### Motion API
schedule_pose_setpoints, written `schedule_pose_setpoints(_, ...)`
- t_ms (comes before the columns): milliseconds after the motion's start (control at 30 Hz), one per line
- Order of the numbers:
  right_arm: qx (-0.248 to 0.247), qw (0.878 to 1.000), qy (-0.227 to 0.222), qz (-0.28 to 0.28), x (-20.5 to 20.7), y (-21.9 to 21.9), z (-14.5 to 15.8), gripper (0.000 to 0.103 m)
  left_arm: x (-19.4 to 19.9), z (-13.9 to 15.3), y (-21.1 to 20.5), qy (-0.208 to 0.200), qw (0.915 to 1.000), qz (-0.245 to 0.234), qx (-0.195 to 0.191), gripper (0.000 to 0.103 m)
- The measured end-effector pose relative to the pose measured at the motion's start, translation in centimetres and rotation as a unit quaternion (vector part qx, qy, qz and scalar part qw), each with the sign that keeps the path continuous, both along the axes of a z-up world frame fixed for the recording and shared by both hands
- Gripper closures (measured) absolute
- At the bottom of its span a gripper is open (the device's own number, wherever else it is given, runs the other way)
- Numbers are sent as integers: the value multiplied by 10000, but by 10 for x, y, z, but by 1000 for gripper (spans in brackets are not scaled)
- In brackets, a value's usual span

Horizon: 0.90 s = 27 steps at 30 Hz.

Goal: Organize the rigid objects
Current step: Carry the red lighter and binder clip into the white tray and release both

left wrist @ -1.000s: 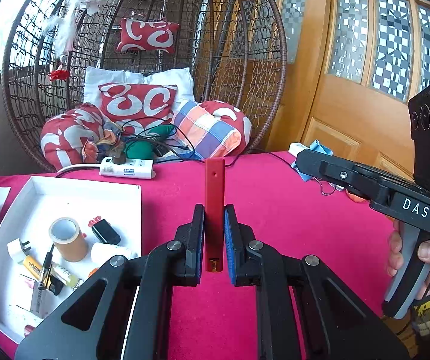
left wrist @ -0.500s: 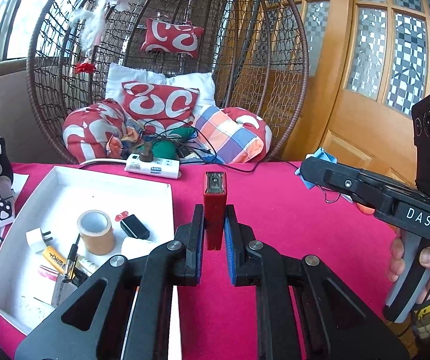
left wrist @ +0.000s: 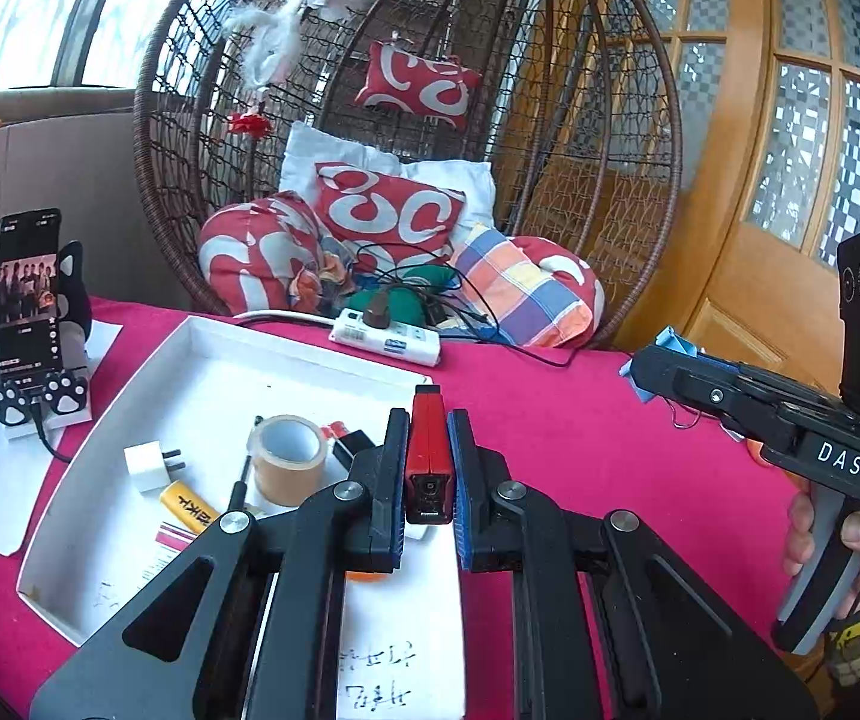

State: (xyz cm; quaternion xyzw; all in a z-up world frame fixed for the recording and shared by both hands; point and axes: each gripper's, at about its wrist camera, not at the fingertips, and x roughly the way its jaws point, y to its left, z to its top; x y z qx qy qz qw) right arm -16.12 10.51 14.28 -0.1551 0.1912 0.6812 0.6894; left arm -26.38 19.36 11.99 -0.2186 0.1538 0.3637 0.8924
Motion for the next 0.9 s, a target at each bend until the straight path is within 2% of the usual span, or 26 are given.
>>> schedule_pose_setpoints(367, -480, 9985, 218, 170, -11, 53, -28, 69, -47, -22, 45, 308, 9937, 1072, -146, 91)
schedule_pose_setpoints(733, -1135, 9923, 408, 269, -35, 113, -83, 67, -44, -46, 57, 555, 9907, 1156, -462, 91)
schedule_pose_setpoints(767, -1171, 9922, 326, 280, -39, 116, -88, 67, -45, -48, 57, 575, 9896, 1218, -496, 85)
schedule_pose_setpoints(800, -1194, 9921, 250, 282, -42, 117, -91, 60, -46, -49, 59, 582, 9886, 1280, -542, 66)
schedule_pose_setpoints(833, -1184, 9925, 160, 240, -45, 117, -94, 41, -48, -50, 59, 573, 9874, 1352, -584, 53)
schedule_pose_setpoints(867, -1150, 9932, 70, 186, -47, 114, -95, 29, -51, -51, 60, 573, 9857, 1470, -599, 32)
schedule_pose_setpoints(900, -1103, 9938, -13, 124, -49, 112, -96, 16, -53, -51, 61, 577, 9843, 1557, -593, 21)
